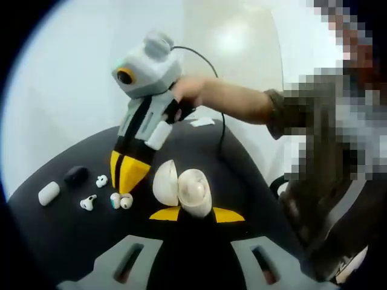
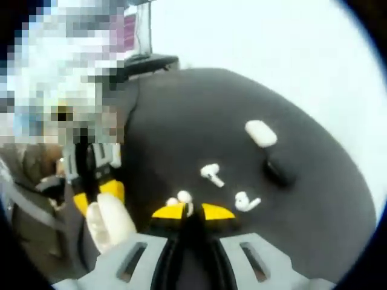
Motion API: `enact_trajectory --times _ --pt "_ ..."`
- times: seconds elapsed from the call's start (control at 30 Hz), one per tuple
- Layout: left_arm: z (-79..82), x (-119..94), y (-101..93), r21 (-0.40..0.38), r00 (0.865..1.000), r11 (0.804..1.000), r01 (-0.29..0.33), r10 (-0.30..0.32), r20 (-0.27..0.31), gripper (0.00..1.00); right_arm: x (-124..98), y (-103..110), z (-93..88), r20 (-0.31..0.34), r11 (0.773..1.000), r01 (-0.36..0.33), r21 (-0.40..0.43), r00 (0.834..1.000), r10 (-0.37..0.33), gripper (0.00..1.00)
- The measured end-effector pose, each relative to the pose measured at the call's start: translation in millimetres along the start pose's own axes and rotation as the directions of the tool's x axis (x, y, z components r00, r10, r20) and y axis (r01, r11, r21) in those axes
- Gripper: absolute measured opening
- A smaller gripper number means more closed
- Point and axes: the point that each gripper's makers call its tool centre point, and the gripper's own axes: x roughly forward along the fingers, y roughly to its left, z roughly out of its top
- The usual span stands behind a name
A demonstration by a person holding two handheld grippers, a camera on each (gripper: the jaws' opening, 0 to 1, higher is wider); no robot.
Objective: Pick up three earphones and place each one into its charging case using tactile feedback, ensure that each earphone is properly inserted and securely positioned inside the case.
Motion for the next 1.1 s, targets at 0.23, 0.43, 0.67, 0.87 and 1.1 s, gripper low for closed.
enact_trajectory --times 0.23,0.43,0.67,0.87,1.1 --pt "0.0 0.0 -0.3 -0.004 1.000 1.000 0.001 -0.001 0.001 0.15 9.3 0.9 -3.1 -0.035 0.997 0.045 -0.062 0.998 -0.047 0.07" --pt "-0.1 0.0 -0.9 -0.005 1.000 1.000 0.002 -0.002 0.002 0.15 5.9 0.7 8.4 0.029 0.970 0.099 -0.223 0.995 -0.095 0.06" --pt "-0.2 0.1 -0.2 -0.016 1.000 1.000 0.003 -0.003 0.003 0.15 -35.4 -8.1 42.9 0.259 0.952 0.217 -0.215 0.953 -0.159 0.06" --pt "-0.3 0.3 -0.7 -0.021 1.000 1.000 0.005 -0.005 0.003 0.15 -87.0 37.4 44.3 0.395 0.924 0.216 -0.316 0.915 -0.079 0.06" --pt "-0.7 0.3 -1.4 -0.026 1.000 1.000 0.006 -0.006 0.004 0.15 -85.8 69.0 4.6 0.286 0.702 0.327 -0.633 0.941 -0.180 0.06"
